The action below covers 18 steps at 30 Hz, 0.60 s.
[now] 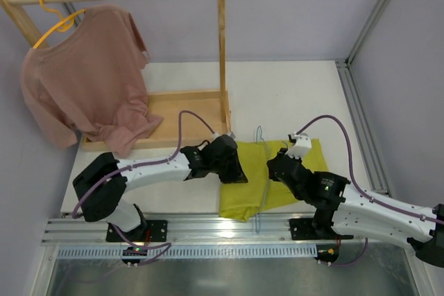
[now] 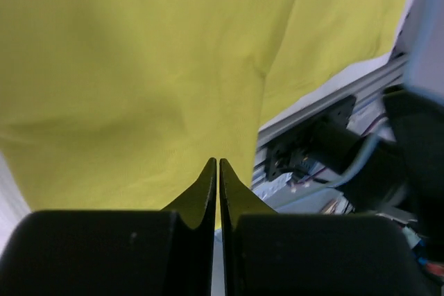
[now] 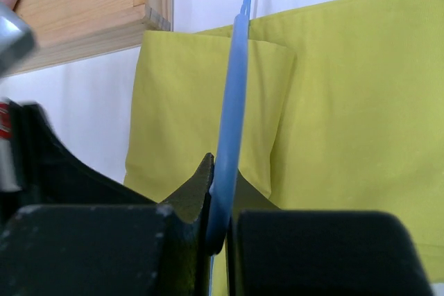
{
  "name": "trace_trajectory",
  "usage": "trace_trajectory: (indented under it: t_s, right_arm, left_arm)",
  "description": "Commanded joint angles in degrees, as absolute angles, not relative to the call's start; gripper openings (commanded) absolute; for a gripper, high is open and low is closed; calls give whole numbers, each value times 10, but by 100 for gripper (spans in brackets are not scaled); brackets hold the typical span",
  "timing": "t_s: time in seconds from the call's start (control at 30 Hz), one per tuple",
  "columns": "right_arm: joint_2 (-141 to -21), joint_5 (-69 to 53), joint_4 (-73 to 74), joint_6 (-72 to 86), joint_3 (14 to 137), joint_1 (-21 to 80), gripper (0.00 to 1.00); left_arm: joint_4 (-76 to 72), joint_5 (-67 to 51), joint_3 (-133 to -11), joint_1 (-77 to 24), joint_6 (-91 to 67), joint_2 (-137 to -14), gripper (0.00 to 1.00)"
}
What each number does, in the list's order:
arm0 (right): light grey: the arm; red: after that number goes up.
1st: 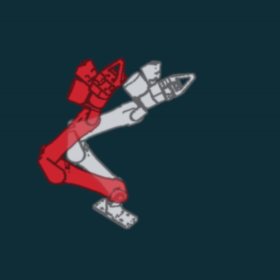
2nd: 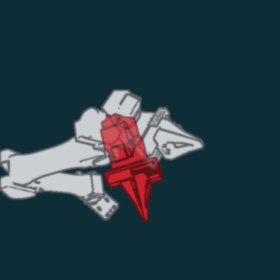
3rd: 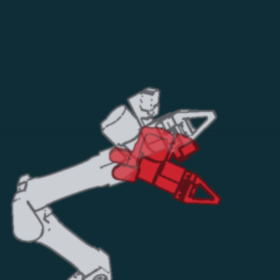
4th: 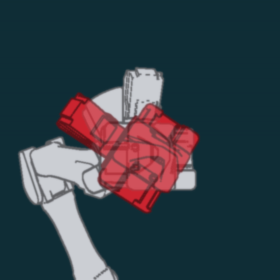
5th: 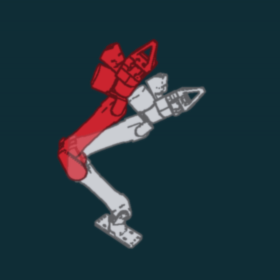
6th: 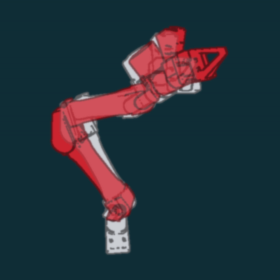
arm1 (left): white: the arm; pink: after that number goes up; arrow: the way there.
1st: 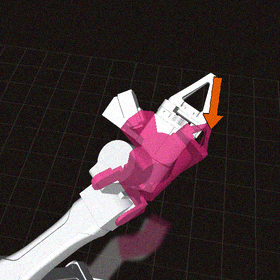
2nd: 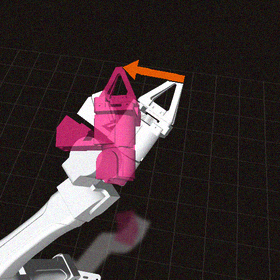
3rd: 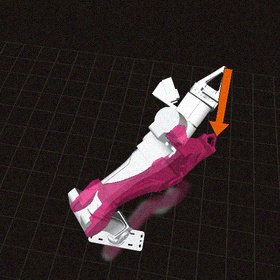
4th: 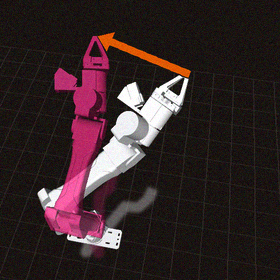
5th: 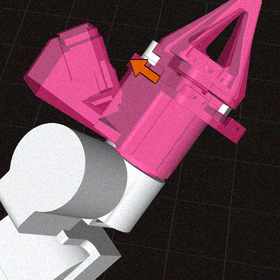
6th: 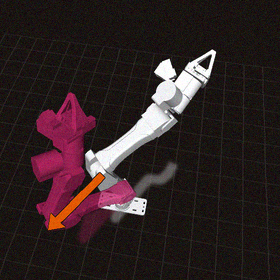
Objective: Place the trousers on the hanger
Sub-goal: Place trousers on hanger
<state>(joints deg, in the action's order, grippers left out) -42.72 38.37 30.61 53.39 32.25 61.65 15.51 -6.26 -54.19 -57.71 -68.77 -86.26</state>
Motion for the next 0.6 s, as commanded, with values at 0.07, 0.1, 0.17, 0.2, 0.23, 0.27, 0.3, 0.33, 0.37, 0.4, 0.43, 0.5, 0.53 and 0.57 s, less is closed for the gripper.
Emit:
trace_trajectory:
  t_s: [0.07,0.1,0.17,0.2,0.23,0.27,0.3,0.33,0.37,0.4,0.43,0.5,0.53,0.57]
  right_arm:
    - [-444,396,305,565,363,616,4]
    - [-448,402,313,571,366,616,4]
    - [-461,403,320,574,371,616,4]
    - [-463,401,320,574,371,617,4]
    - [-465,400,322,575,371,617,4]
    - [-468,401,323,577,369,616,4]
    - [-467,401,327,582,368,617,4]
    - [-466,399,328,584,367,616,4]
    - [-463,398,327,584,364,617,4]
    - [-460,398,324,584,363,617,4]
    - [-458,397,323,580,364,617,5]
    - [-453,390,322,576,371,617,8]
    - [-451,388,323,575,374,616,11]
    - [-447,383,320,570,379,616,12]
  left_arm:
    - [5,-125,-526,-630,-722,-927,0]
    - [2,-126,-530,-641,-723,-947,1]
    - [-37,-126,-515,-646,-738,-963,0]
    - [-67,-128,-501,-647,-749,-969,0]
    - [-95,-132,-486,-647,-776,-967,0]
    - [-118,-130,-456,-647,-784,-962,1]
    - [-140,-126,-449,-646,-788,-956,0]
    - [-135,-120,-447,-645,-784,-943,2]
    - [-121,-116,-453,-643,-776,-935,6]
    - [-97,-106,-457,-642,-767,-927,13]
    - [-80,-103,-463,-639,-759,-912,18]
    - [-61,-97,-476,-635,-721,-897,36]
    - [-62,-98,-476,-631,-702,-889,42]
    - [-68,-100,-473,-628,-677,-876,47]
